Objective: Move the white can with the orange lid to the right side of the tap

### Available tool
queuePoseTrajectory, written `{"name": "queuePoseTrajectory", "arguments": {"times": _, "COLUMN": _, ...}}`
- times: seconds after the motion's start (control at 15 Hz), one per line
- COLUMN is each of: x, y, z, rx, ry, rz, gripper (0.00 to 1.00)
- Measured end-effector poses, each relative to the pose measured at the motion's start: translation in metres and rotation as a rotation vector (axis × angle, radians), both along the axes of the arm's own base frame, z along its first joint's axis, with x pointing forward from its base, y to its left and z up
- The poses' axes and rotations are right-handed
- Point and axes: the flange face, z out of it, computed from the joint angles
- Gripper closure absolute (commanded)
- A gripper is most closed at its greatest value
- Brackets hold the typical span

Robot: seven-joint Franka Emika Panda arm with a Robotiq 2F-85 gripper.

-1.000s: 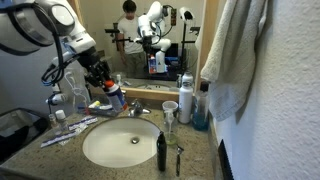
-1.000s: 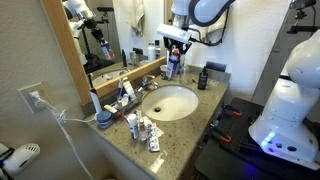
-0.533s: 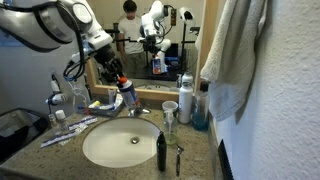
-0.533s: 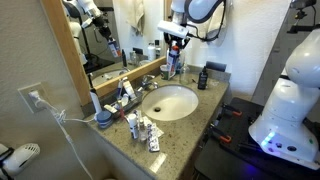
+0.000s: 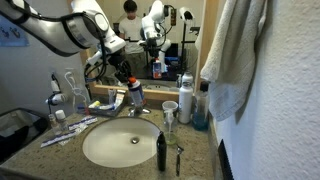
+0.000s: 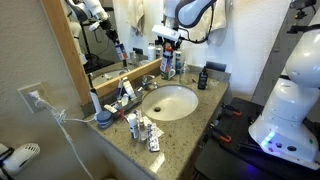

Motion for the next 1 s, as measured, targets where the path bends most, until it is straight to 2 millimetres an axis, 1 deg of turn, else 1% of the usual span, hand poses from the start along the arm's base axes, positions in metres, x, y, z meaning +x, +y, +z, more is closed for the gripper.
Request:
{"name": "queuePoseTrajectory", "arguments": {"times": 0.73, "x": 0.065, "y": -0.026, "z": -0.038, "rx": -0.035, "ry": 0.039, "rz": 0.135, "gripper": 0.75}}
{"name": "queuePoseTrajectory", "arguments": {"times": 1.0, "x": 0.085, "y": -0.032, "z": -0.057, "rx": -0.040, "ry": 0.072, "rz": 0.185, "gripper": 0.75}}
